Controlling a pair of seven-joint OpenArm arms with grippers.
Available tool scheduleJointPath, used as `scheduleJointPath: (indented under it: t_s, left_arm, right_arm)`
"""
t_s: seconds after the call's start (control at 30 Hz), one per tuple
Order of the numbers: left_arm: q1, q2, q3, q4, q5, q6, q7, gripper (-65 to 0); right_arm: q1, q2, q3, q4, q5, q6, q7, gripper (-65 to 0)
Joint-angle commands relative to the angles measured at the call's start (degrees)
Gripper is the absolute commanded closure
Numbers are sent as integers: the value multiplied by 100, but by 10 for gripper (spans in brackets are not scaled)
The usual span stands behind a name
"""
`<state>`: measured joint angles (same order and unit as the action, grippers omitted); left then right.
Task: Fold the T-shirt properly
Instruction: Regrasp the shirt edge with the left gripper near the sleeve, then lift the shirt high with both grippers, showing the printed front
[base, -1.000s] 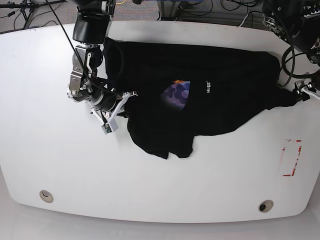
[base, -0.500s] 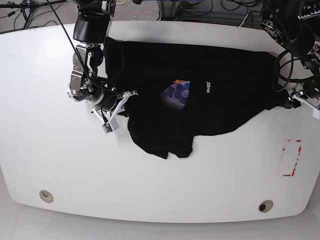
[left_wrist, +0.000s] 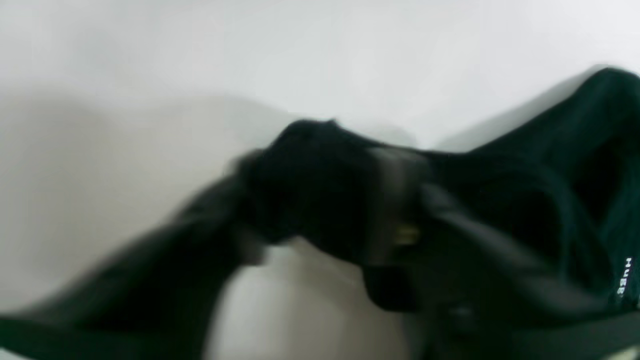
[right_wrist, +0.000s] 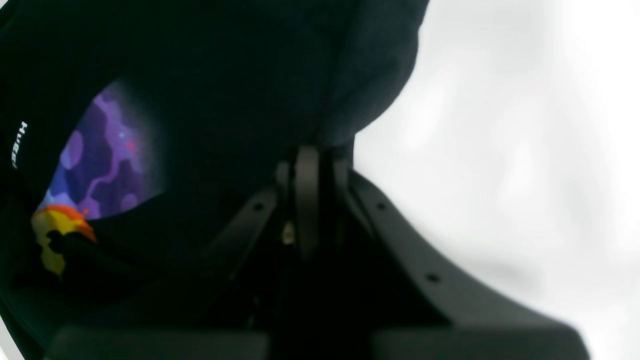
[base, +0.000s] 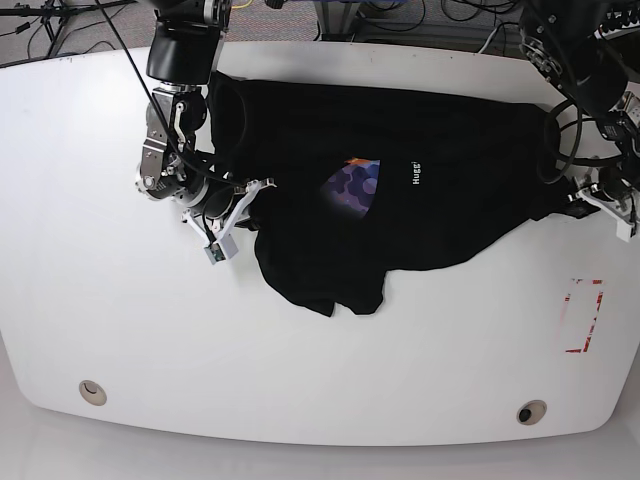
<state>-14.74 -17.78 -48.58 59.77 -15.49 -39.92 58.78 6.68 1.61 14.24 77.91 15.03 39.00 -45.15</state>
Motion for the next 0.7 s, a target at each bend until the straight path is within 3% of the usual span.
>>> scheduleJointPath:
  t_s: [0.0,0.37,0.67]
  left_arm:
    - [-16,-99,36,58,-38,-8,-45,-18]
    - [-33,-134,431,225,-91,-8,-54,-6]
    - [-33,-134,853,1746,-91,-8,-37,-6]
  right_arm:
    - [110,20,5,90,102,34,123,-11]
    - [119,11,5,706,111,34,-52,-6]
    - [356,195,22,1884,111,34,-677,-6]
